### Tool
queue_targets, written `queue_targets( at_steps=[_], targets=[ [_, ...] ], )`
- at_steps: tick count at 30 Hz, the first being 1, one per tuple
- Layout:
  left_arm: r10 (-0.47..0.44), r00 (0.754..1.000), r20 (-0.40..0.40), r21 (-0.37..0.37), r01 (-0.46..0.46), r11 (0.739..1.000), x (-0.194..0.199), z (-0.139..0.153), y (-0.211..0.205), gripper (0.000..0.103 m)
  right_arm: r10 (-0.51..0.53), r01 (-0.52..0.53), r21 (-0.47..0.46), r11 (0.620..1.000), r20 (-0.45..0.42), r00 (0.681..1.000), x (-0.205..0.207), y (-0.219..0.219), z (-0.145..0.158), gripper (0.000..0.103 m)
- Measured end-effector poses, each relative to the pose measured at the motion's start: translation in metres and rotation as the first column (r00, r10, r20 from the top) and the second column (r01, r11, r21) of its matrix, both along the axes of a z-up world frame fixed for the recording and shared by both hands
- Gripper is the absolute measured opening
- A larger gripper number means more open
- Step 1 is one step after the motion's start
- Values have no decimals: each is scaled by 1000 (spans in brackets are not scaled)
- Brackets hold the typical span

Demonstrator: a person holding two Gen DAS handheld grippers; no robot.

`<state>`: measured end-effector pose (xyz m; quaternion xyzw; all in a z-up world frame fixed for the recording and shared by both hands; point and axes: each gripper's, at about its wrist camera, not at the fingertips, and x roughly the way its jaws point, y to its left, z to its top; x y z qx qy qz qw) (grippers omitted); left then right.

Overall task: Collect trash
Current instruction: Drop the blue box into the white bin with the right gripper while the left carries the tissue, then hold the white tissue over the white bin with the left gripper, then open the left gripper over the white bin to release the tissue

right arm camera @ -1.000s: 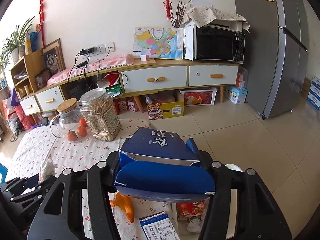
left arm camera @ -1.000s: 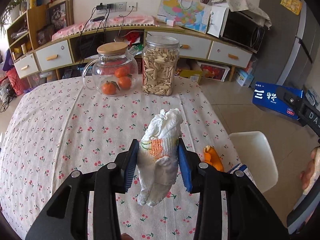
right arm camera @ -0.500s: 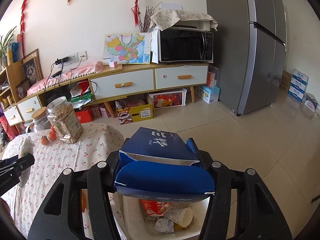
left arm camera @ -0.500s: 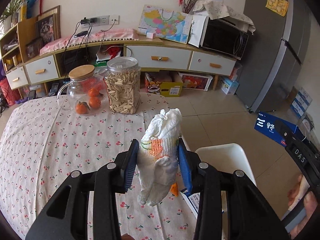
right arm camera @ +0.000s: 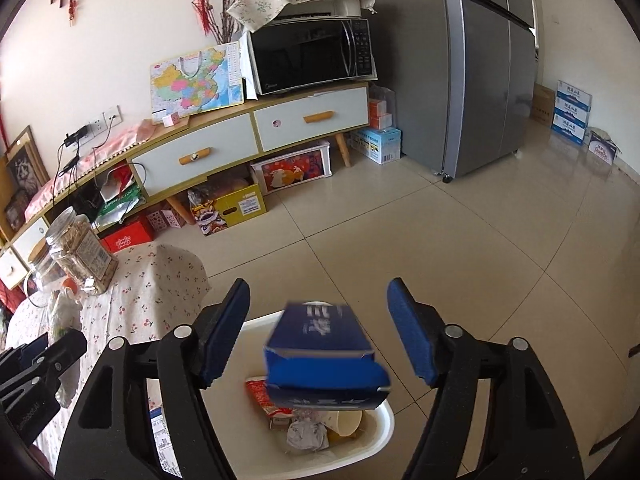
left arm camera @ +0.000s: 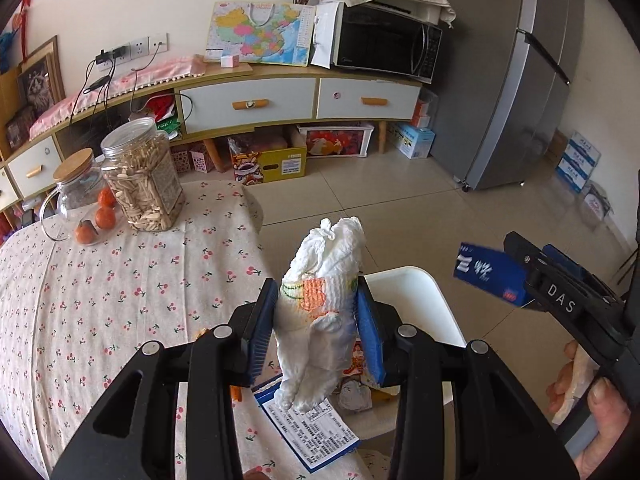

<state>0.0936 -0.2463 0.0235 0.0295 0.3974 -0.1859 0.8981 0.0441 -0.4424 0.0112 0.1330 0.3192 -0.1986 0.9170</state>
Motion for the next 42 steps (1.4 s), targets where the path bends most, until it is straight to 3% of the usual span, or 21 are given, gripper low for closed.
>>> queue_targets(
  at_steps=[9,19,24,26,35,42],
  targets=[
    [-62,998,-15,9,62,998,-1,-6,-42,39,-161,159,42,986,49,986,-22,-37,6,93],
    [-104,994,-42,8,104,995,1,-16,-71,39,-254,252,53,966,29,967,-29,-60,1,94],
    [-123,988,-88,-27,121,992,8,-22,-81,42,-274,274,29,961,13,962,-27,-63,-2,94],
    [-125,986,-114,-41,121,992,11,-25,-83,55,-275,275,9,962,5,962,-25,-61,-1,94],
    [-33,999,-37,9,33,999,6,-13,-44,55,-177,176,-143,974,8,984,-18,-14,10,96],
    [53,998,17,55,-54,997,3,-6,5,56,-36,33,-173,984,-15,999,-6,40,14,96]
  ],
)
